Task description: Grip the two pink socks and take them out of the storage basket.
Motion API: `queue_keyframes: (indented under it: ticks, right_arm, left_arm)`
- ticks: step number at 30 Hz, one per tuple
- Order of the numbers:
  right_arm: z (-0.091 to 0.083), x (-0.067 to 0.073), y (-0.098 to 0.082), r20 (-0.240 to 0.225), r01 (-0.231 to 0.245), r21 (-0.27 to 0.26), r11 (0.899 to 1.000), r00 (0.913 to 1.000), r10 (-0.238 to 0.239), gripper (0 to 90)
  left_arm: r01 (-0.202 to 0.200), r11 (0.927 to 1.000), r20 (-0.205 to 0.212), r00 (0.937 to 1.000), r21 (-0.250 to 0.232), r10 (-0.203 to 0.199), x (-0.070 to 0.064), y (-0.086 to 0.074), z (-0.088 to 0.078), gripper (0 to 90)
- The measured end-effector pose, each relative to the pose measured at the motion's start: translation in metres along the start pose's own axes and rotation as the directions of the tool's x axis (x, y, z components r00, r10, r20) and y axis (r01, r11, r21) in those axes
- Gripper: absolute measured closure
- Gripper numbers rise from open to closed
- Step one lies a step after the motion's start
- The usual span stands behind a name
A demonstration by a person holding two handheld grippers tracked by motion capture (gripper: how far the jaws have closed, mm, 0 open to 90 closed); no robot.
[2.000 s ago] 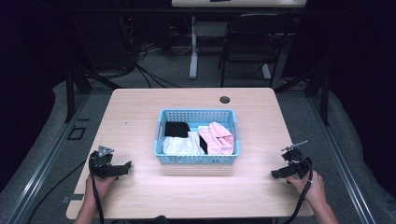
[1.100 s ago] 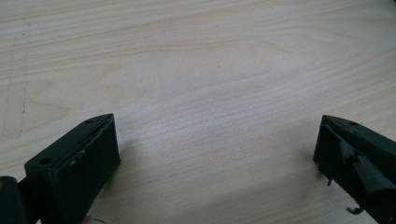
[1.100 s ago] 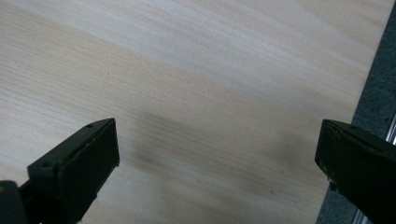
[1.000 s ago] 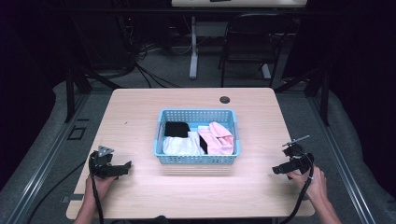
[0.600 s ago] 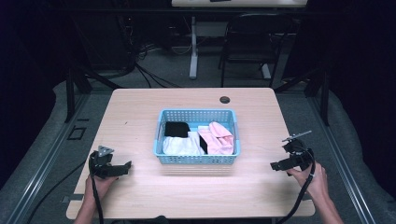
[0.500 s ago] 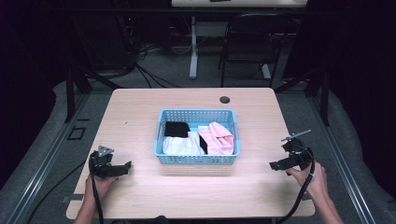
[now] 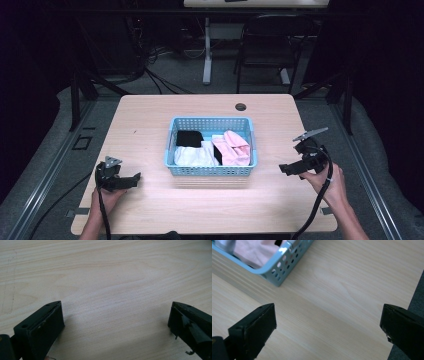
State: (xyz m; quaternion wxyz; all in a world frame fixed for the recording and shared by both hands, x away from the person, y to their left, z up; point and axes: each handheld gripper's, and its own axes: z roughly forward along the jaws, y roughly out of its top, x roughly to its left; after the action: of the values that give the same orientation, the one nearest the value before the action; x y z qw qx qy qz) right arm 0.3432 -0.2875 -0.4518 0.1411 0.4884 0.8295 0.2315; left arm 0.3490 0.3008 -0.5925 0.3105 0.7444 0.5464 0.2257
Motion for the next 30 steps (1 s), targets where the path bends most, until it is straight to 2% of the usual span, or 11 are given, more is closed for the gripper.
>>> queue_keyframes:
  ticks: [8, 15, 20, 25, 30]
  right_arm:
    - [-0.008, 0.019, 0.03, -0.011, 0.074, -0.006, 0.997, 0.9972, -0.074, 0.9]
    - [-0.006, 0.029, 0.046, -0.032, 0.102, -0.008, 0.995, 0.9943, -0.102, 1.6]
    - [0.004, 0.04, 0.066, -0.068, 0.135, 0.015, 0.991, 0.9886, -0.134, 2.5]
    - [0.012, 0.048, 0.079, -0.098, 0.142, 0.019, 0.99, 0.9854, -0.139, 2.6]
    - [0.024, 0.06, 0.096, -0.132, 0.165, 0.05, 0.985, 0.9786, -0.157, 0.5]
  left_arm:
    - [0.0, 1.0, 0.0, 1.0, 0.0, 0.0, 0.0, 0.0, 0.0, 0.3]
    - [0.0, 1.0, 0.0, 1.0, 0.0, 0.0, 0.0, 0.0, 0.0, 0.3]
    - [0.0, 1.0, 0.0, 1.0, 0.0, 0.0, 0.0, 0.0, 0.0, 0.3]
    - [0.0, 1.0, 0.001, 1.0, 0.0, 0.0, 0.0, 0.0, 0.0, 0.3]
    - [0.0, 1.0, 0.001, 1.0, 0.0, 0.0, 0.0, 0.0, 0.0, 0.3]
